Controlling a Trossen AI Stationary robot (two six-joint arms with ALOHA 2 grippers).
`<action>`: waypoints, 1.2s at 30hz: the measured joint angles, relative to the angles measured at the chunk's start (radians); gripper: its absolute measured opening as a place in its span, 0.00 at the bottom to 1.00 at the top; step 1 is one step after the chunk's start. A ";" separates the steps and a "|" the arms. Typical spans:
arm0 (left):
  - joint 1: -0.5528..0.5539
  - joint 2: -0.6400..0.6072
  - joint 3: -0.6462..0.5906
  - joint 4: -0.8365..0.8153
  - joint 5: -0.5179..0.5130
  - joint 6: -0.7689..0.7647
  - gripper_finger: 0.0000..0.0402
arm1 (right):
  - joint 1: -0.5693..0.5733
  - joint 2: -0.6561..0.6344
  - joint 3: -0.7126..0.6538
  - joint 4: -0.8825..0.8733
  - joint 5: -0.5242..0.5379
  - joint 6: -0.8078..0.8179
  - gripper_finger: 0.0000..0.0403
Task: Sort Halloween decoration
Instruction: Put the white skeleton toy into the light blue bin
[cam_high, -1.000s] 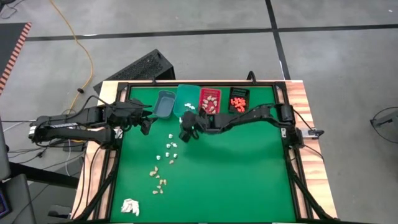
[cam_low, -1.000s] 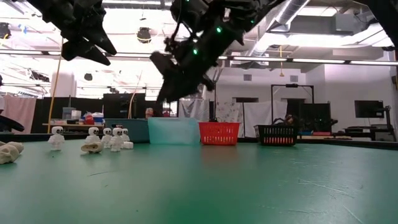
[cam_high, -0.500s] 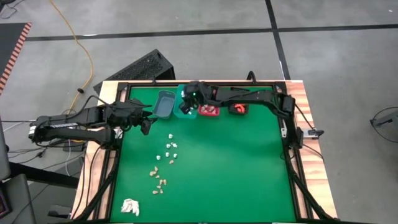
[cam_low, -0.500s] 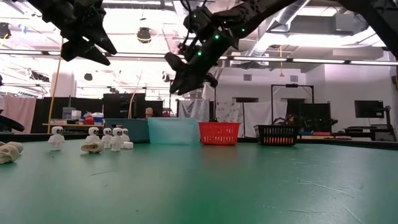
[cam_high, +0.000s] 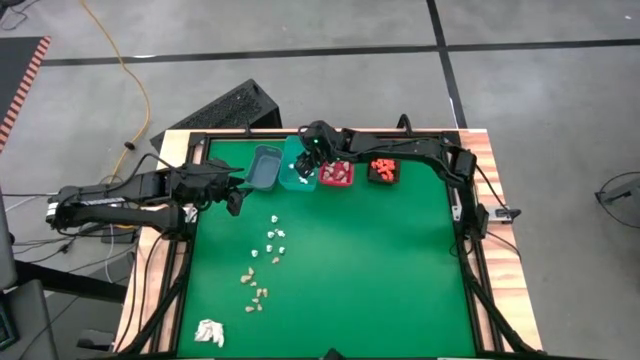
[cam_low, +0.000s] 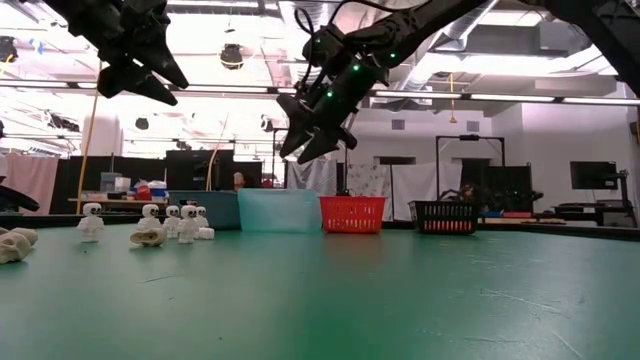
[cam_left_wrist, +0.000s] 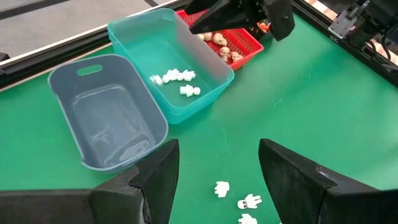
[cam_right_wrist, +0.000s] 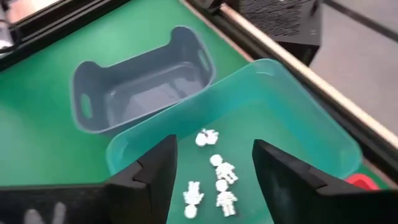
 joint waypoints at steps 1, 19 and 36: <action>0.000 0.000 0.000 0.000 0.000 0.000 0.52 | 0.000 0.000 0.000 0.001 -0.020 -0.008 0.58; 0.000 0.000 0.000 0.001 0.011 0.000 0.52 | 0.242 0.017 0.000 0.216 -0.199 -0.381 0.56; 0.001 -0.414 0.019 -0.064 -0.067 0.025 0.52 | 0.284 0.174 0.001 0.434 -0.221 -0.267 0.56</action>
